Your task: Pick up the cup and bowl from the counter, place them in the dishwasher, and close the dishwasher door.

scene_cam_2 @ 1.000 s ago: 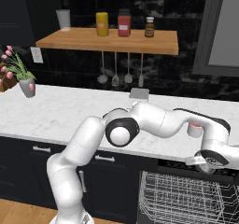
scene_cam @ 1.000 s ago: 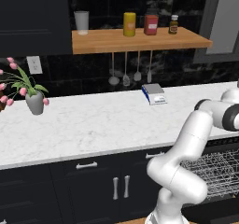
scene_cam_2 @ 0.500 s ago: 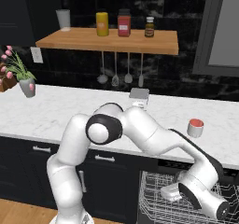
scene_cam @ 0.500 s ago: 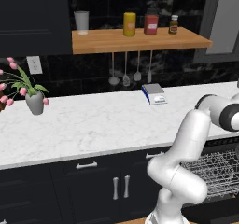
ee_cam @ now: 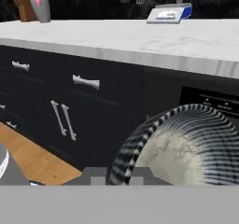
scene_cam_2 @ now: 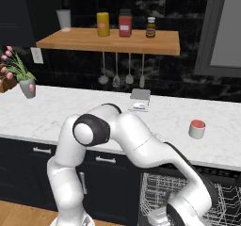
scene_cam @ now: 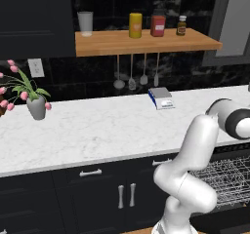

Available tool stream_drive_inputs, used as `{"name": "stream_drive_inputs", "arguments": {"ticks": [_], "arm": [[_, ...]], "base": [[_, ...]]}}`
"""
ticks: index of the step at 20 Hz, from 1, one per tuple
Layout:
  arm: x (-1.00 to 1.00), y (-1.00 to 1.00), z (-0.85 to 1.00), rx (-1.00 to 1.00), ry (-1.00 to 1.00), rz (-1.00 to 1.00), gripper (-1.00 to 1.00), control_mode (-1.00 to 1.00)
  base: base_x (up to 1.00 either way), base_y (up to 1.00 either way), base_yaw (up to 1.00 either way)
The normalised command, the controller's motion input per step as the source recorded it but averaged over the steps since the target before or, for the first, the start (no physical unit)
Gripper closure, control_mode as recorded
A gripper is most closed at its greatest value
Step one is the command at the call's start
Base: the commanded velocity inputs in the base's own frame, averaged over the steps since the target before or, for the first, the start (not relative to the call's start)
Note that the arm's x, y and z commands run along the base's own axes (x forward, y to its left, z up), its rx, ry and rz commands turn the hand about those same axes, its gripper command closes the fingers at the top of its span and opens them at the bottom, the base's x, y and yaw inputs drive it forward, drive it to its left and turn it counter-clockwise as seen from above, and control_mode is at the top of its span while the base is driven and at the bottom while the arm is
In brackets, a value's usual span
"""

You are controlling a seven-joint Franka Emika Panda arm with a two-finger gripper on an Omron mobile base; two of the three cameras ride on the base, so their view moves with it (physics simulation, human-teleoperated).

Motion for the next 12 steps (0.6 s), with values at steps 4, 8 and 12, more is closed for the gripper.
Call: {"name": "stream_drive_inputs", "arguments": {"ticks": [4,8,12], "arm": [[-0.27,1.00,-0.34,-0.05,0.03,-0.01,1.00,-1.00],[-0.18,0.81,-0.04,-0.08,-0.09,-0.12,1.00,-1.00],[-0.29,0.63,0.10,-0.11,-0.03,-0.25,1.00,-1.00]], "base": [[0.00,0.00,0.00],[0.00,0.00,0.00],[0.00,0.00,0.00]]}}
